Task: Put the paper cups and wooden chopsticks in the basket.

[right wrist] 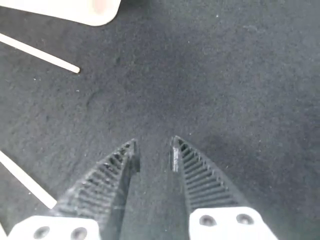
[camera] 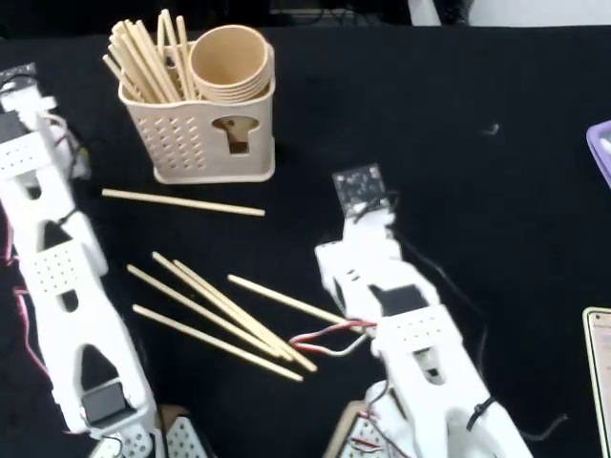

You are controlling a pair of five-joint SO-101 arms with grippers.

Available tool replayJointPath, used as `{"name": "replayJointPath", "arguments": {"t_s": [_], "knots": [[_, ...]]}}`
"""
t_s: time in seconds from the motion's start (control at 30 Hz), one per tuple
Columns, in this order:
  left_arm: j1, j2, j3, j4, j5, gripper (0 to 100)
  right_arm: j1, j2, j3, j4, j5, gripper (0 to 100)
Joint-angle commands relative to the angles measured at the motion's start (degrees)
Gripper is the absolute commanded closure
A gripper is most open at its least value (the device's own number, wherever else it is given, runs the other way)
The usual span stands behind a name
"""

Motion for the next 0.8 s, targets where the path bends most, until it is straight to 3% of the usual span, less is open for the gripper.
{"name": "replayJointPath", "arguments": {"t_s": [0.0,0.17,0.47,0.77], "knots": [[5.49,-2.64,-0.92,0.18,10.99,82,0.53,-2.15,-0.4,-1.23,0.0,89.4],[6.64,1.32,-0.48,0.35,11.52,82,0.53,-2.33,-0.4,-1.23,0.0,89.4],[5.14,3.43,7.87,0.62,-1.58,82,0.62,-2.42,-0.75,-1.23,0.09,89.4],[4.97,3.34,11.21,0.62,-7.3,82,0.53,-2.42,-0.84,-1.32,0.09,89.3]]}}
